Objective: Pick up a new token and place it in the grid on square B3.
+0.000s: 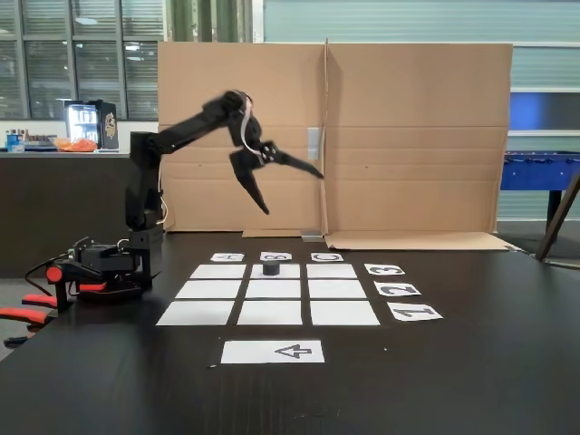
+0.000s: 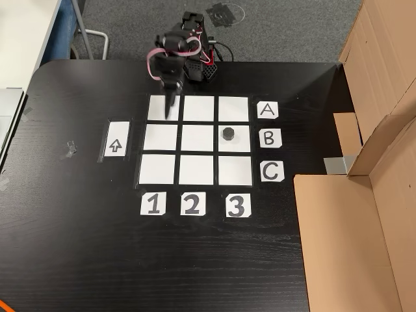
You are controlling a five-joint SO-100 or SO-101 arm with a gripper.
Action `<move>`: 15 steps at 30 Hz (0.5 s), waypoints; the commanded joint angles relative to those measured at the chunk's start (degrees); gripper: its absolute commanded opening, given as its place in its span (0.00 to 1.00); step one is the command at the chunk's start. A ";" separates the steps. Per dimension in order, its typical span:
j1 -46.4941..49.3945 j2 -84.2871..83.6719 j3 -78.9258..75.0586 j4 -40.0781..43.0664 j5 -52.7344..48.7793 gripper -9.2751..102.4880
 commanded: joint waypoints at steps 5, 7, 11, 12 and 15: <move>11.78 8.17 3.96 -0.26 -5.71 0.58; 14.59 9.67 5.54 -0.70 -6.86 0.58; 19.60 14.33 10.99 -3.34 -8.44 0.58; 20.74 15.73 12.92 -4.04 -8.88 0.58; 23.91 20.57 18.81 -6.77 -9.76 0.58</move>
